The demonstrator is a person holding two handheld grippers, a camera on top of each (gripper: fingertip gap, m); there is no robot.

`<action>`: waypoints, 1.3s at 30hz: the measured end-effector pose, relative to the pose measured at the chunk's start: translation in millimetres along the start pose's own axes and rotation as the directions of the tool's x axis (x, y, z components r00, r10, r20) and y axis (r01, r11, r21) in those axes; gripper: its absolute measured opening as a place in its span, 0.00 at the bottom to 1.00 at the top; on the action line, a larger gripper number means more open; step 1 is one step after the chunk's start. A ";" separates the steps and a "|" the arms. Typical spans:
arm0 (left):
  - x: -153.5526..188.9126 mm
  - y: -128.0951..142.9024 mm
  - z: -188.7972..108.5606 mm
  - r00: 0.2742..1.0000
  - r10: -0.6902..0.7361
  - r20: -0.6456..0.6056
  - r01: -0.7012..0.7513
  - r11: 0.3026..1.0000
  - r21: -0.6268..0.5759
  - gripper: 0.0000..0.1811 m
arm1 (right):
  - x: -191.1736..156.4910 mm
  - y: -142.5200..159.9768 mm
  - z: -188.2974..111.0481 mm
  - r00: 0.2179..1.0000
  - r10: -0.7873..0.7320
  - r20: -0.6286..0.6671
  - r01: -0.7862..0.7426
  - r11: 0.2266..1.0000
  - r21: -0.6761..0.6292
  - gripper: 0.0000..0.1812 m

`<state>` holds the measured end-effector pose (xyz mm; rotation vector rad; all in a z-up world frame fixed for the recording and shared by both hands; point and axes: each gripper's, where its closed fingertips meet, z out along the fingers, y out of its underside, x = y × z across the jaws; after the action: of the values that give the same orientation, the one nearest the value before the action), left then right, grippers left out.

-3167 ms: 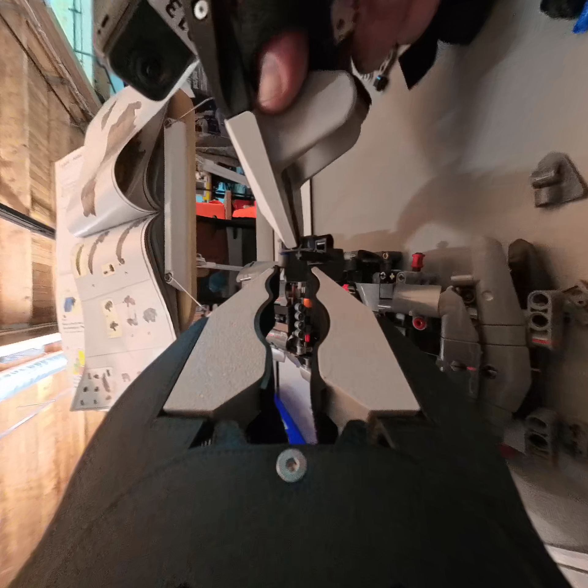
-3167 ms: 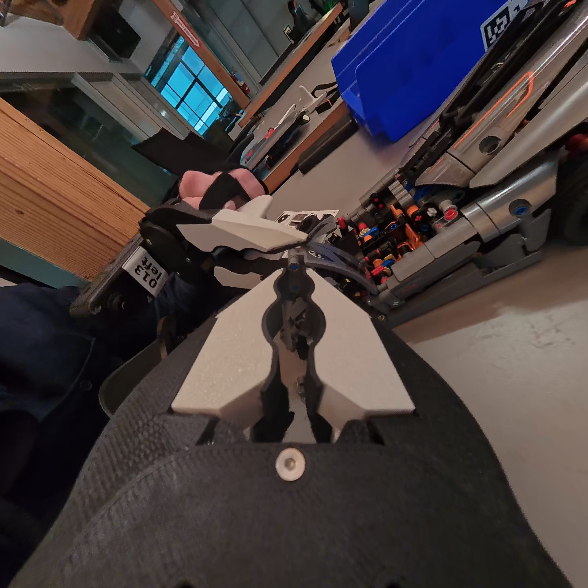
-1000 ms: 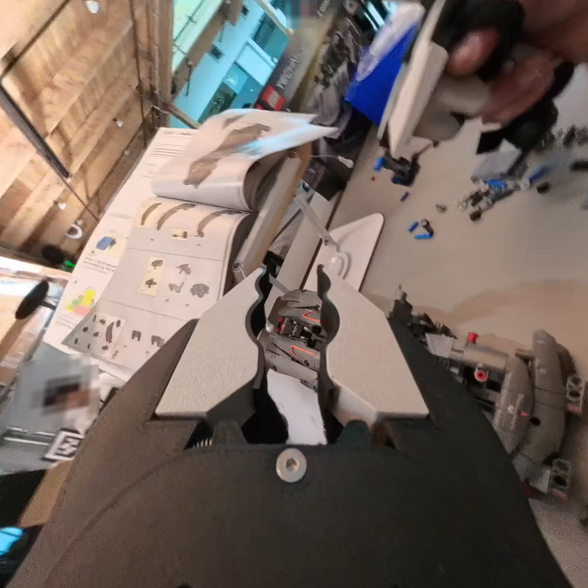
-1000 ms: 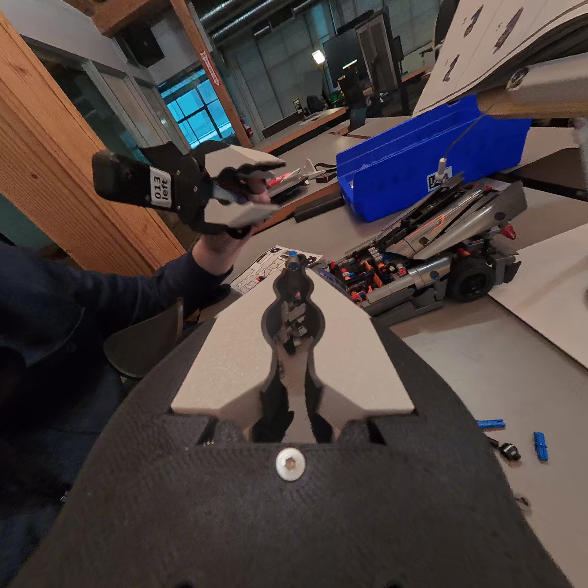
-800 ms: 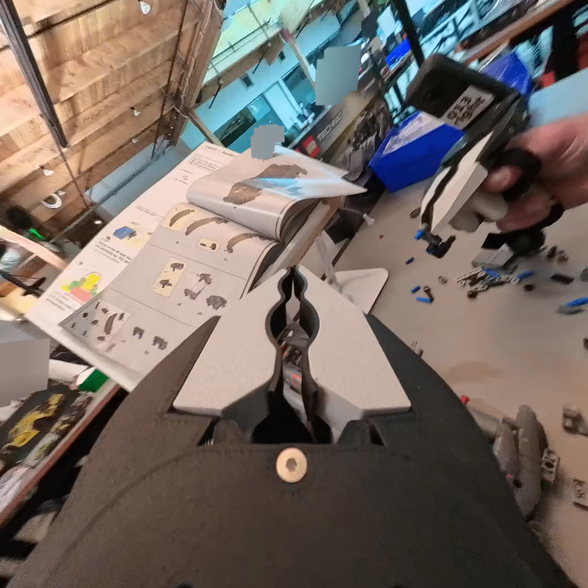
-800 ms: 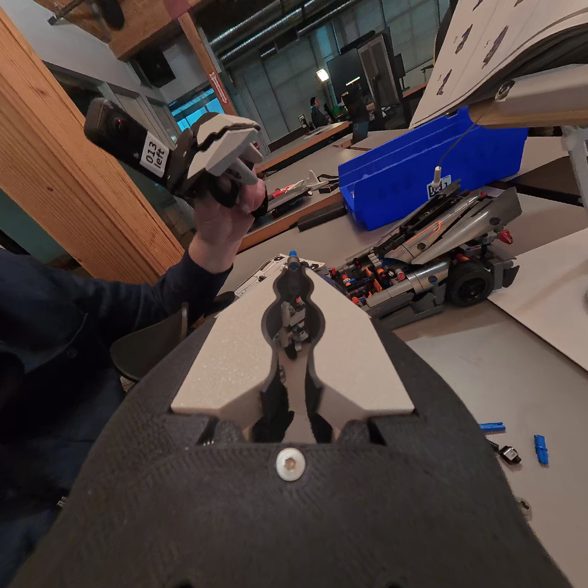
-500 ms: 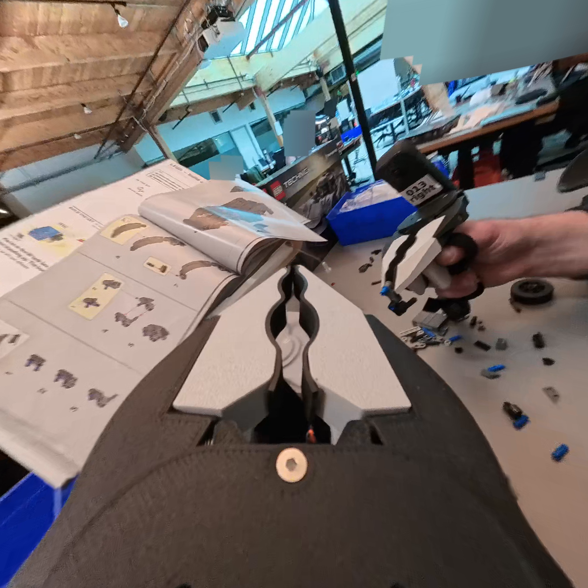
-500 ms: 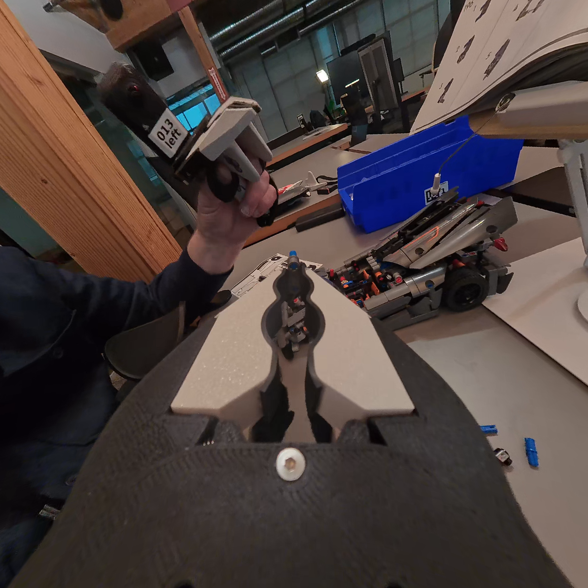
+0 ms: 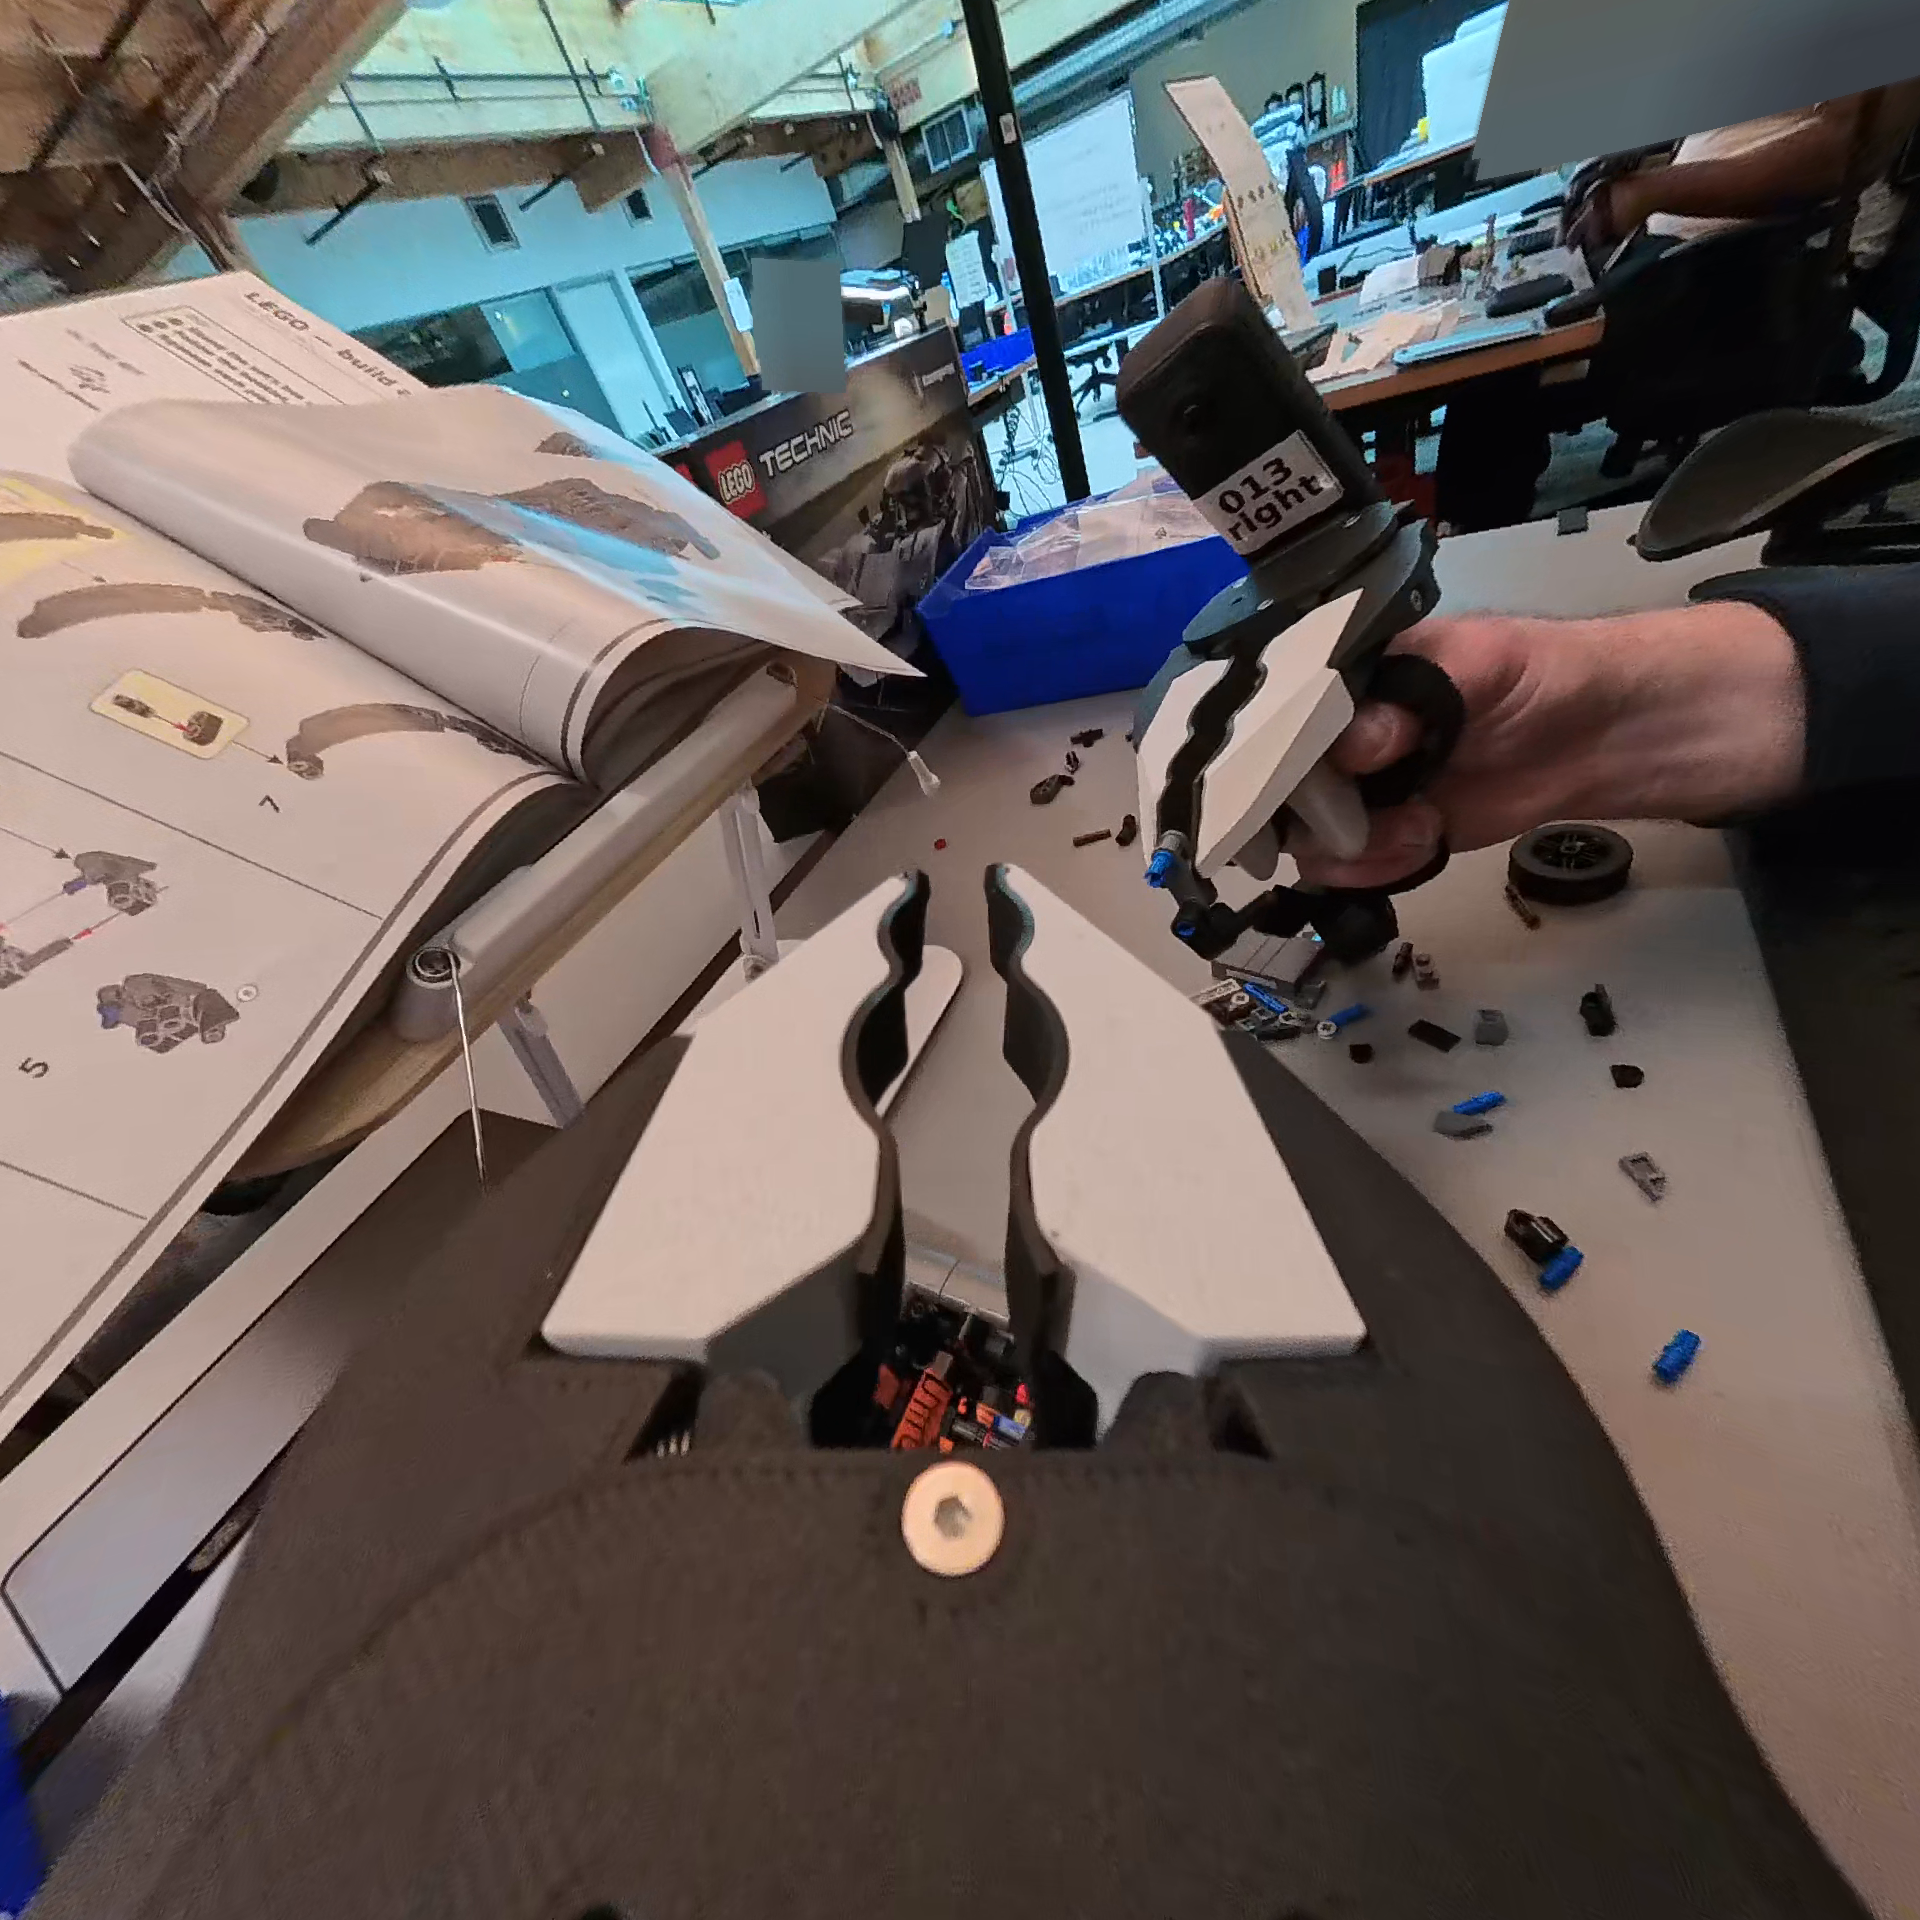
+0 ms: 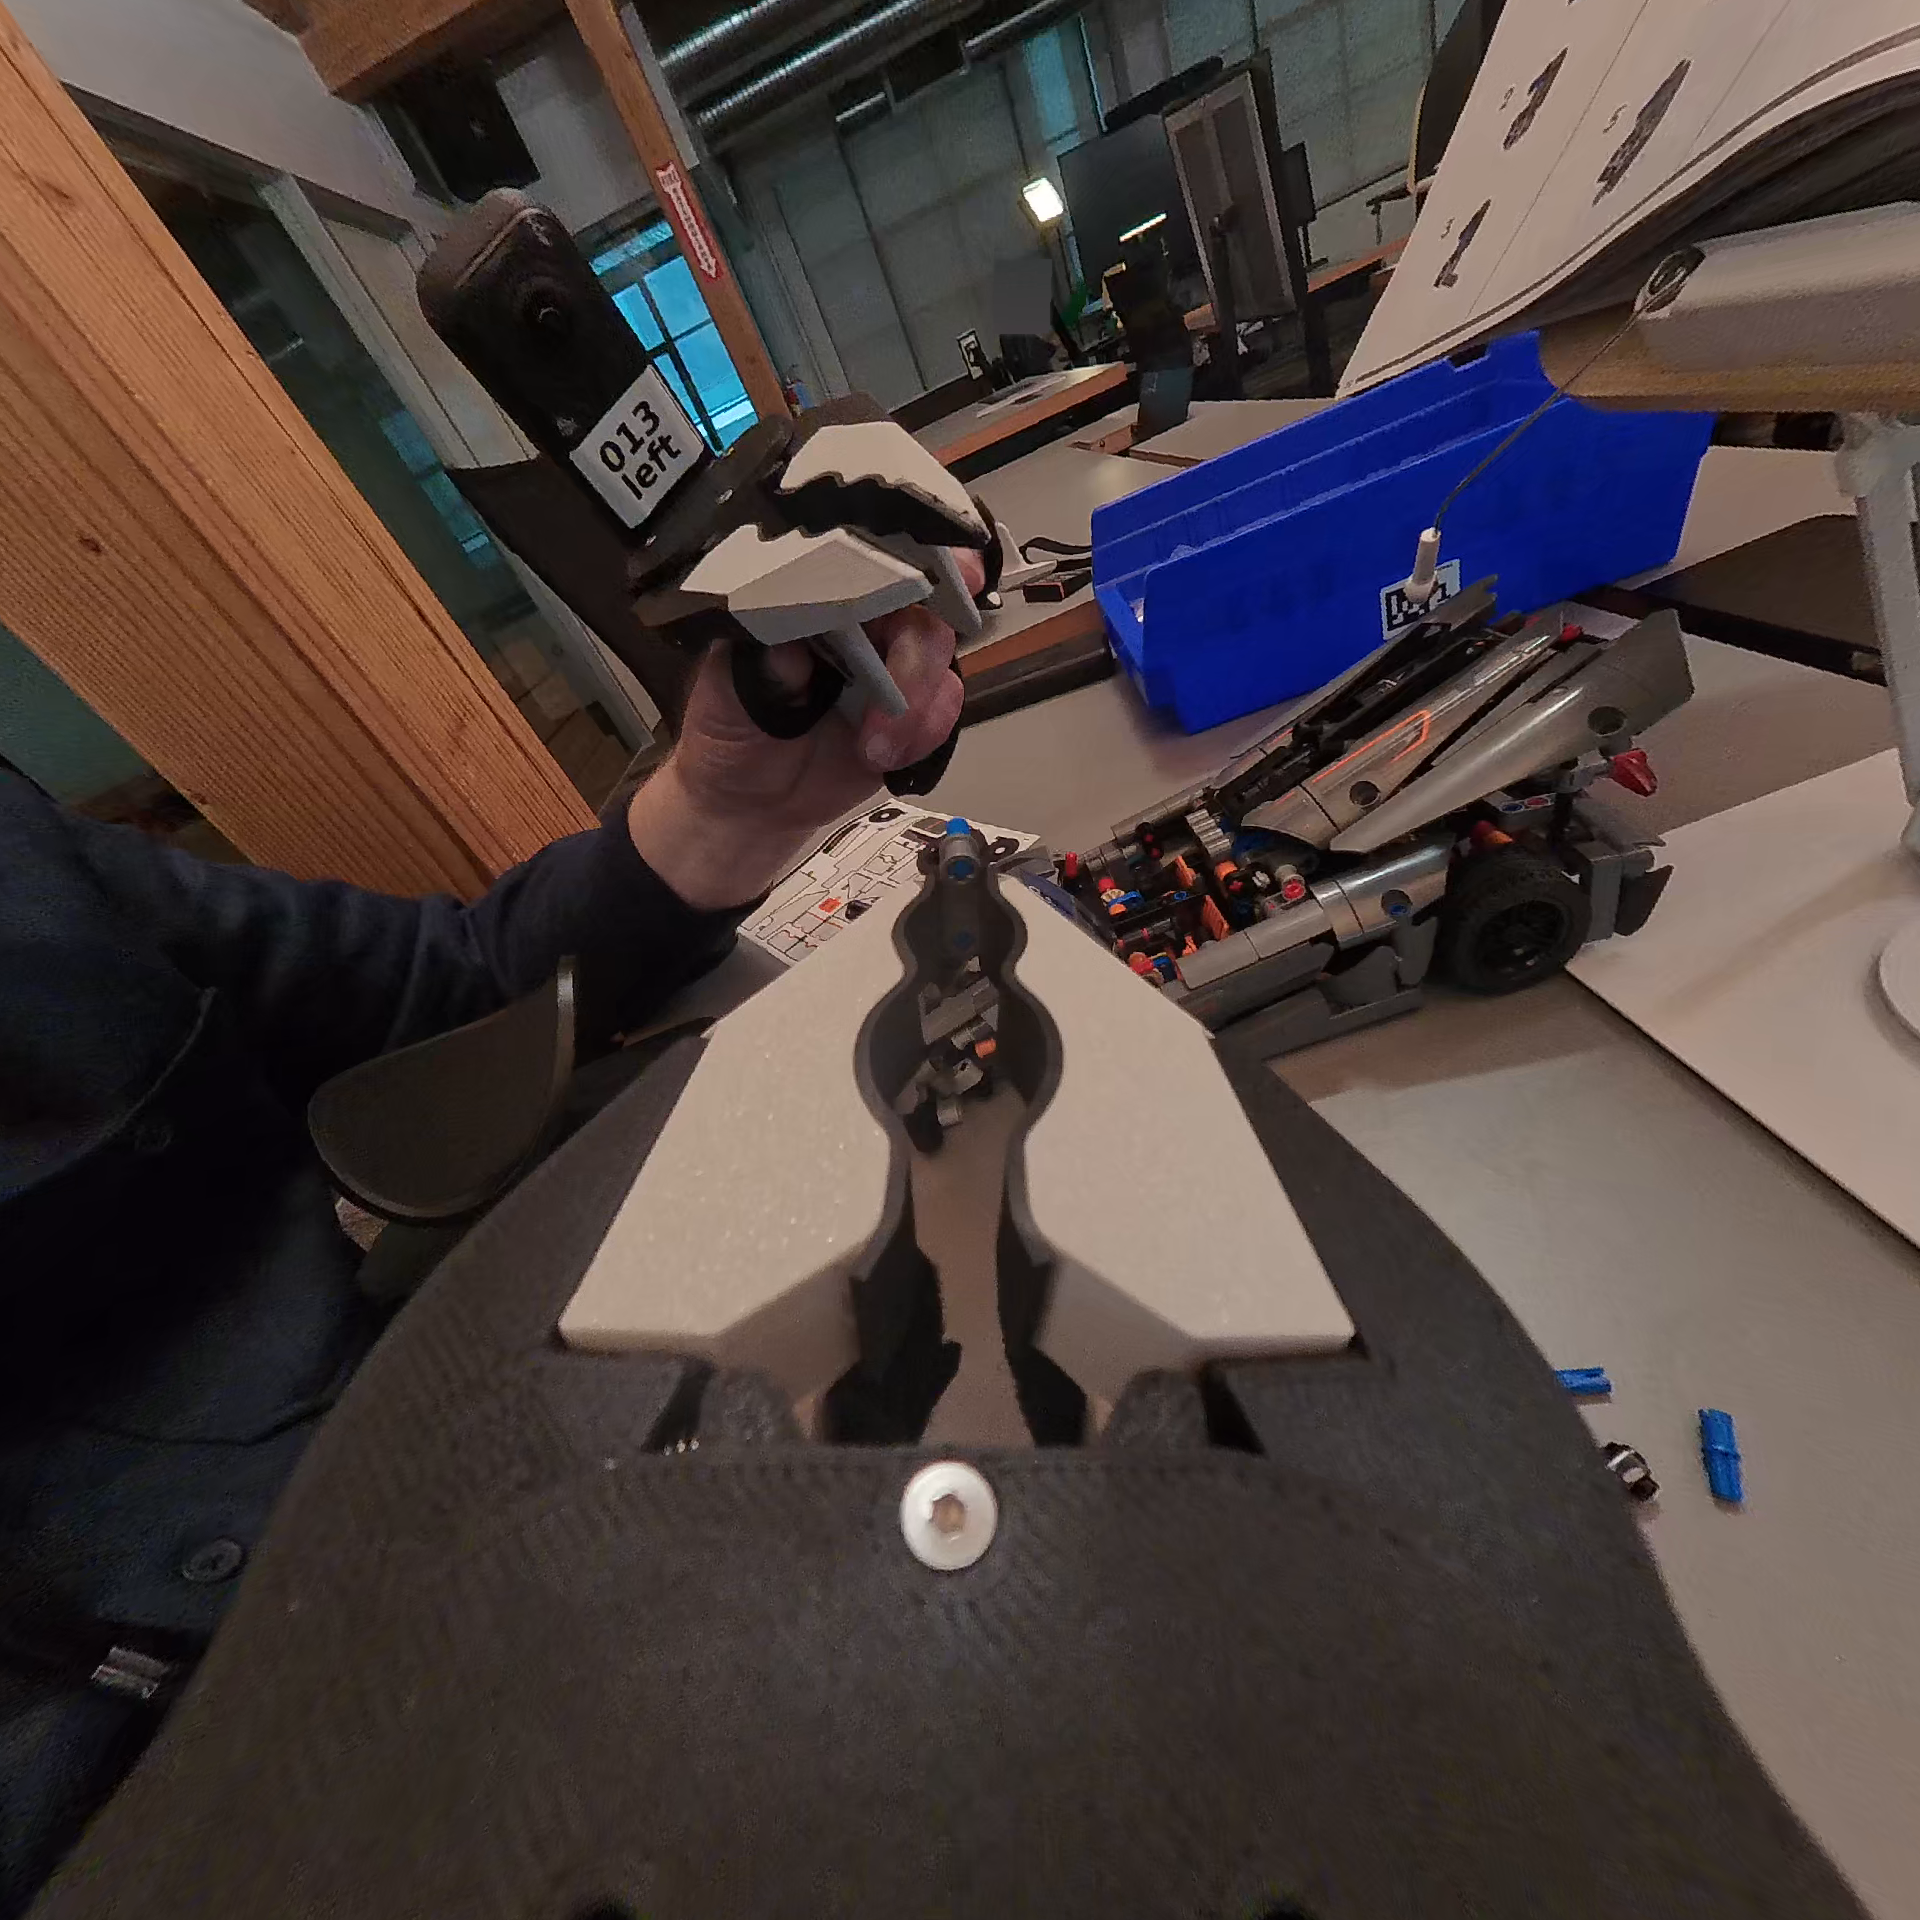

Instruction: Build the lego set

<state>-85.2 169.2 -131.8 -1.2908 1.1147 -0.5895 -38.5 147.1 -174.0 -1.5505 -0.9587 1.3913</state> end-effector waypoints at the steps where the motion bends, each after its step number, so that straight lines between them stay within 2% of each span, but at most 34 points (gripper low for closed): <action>1: -0.2 0.5 0.4 1.000 -0.007 0.000 0.007 1.000 -0.002 0.05 | 0.0 0.7 0.4 1.000 -0.001 0.000 0.001 1.000 -0.003 0.02; 3: -1.4 -2.8 -0.3 1.000 -0.011 0.009 0.010 1.000 0.028 0.05 | -0.1 1.6 1.2 1.000 -0.001 0.000 0.001 1.000 -0.005 0.02; 5: -2.8 -6.1 -2.8 1.000 -0.014 0.012 0.013 0.998 0.056 0.00 | -0.5 2.3 2.0 1.000 -0.001 0.002 0.001 1.000 -0.006 0.02; 9: -14.8 -14.7 -11.7 0.997 -0.056 0.044 0.049 0.989 0.137 0.00 | -0.9 2.8 2.8 1.000 0.000 0.003 0.000 1.000 -0.007 0.02; 12: -18.9 -19.8 -14.3 0.995 -0.095 0.042 0.085 0.977 0.195 0.22 | -0.7 4.0 3.6 1.000 -0.002 0.001 0.002 1.000 -0.012 0.02; 14: -18.1 -19.8 -13.4 0.994 -0.110 0.025 0.103 0.973 0.205 0.30 | -0.3 5.0 4.3 1.000 0.000 0.002 0.000 1.000 -0.015 0.02; 15: -18.1 -18.0 -12.4 0.994 -0.104 0.030 0.097 0.976 0.197 0.29 | 0.0 5.4 4.5 1.000 0.000 0.002 0.000 1.000 -0.016 0.02; 18: -12.9 -6.8 -10.1 0.999 -0.015 0.049 0.009 0.992 0.128 0.00 | 0.2 5.4 4.4 1.000 -0.003 0.001 0.003 1.000 -0.018 0.02; 20: -4.4 -3.2 -6.7 1.000 -0.009 0.001 0.009 0.994 0.108 0.00 | 0.3 5.3 4.1 1.000 -0.004 0.001 0.004 1.000 -0.017 0.02; 23: -6.7 -2.4 -4.4 1.000 -0.018 0.024 0.015 0.994 0.110 0.00 | 0.6 5.5 3.9 1.000 -0.004 0.002 0.004 1.000 -0.019 0.02; 24: -9.7 -3.0 -4.2 0.999 -0.021 0.045 0.015 0.993 0.116 0.06 | 0.5 5.5 3.9 1.000 -0.006 0.001 0.006 1.000 -0.020 0.02; 25: -13.0 -2.9 -3.1 0.998 -0.030 0.061 0.023 0.993 0.119 0.18 | 0.6 5.3 3.7 1.000 -0.007 0.000 0.007 1.000 -0.020 0.02; 26: -13.9 -1.4 -2.0 0.998 -0.042 0.057 0.035 0.993 0.116 0.22 | 0.7 5.1 3.4 1.000 -0.008 0.000 0.008 1.000 -0.019 0.02; 30: -22.4 10.5 0.3 0.994 -0.040 0.099 0.035 0.998 0.057 0.25 | 1.4 4.5 2.3 1.000 -0.010 -0.004 0.010 1.000 -0.017 0.02; 32: -22.5 8.1 0.2 0.992 -0.097 0.079 0.090 0.992 0.086 0.15 | 1.9 4.5 2.0 1.000 -0.011 -0.007 0.011 1.000 -0.018 0.02; 33: -21.6 6.4 -0.6 0.989 -0.139 0.049 0.133 0.985 0.109 0.10 | 2.1 4.5 2.0 1.000 -0.012 -0.008 0.011 1.000 -0.018 0.02; 35: -22.3 -0.7 -4.9 0.970 -0.243 -0.030 0.244 0.953 0.182 0.12 | 2.0 4.6 2.1 1.000 -0.012 -0.009 0.012 1.000 -0.018 0.02; 37: -24.1 -20.0 -15.7 0.919 -0.358 -0.166 0.393 0.867 0.306 0.25 | 1.7 4.8 2.3 1.000 -0.014 -0.009 0.014 1.000 -0.019 0.02; 39: -29.6 -34.6 -28.1 0.849 -0.442 -0.291 0.526 0.764 0.374 0.40 | 1.6 5.0 2.4 1.000 -0.015 -0.009 0.015 1.000 -0.020 0.02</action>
<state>-114.2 173.9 -87.0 -1.1297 0.7139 -1.3053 -40.7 146.9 -179.4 -1.5601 -0.9799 1.3673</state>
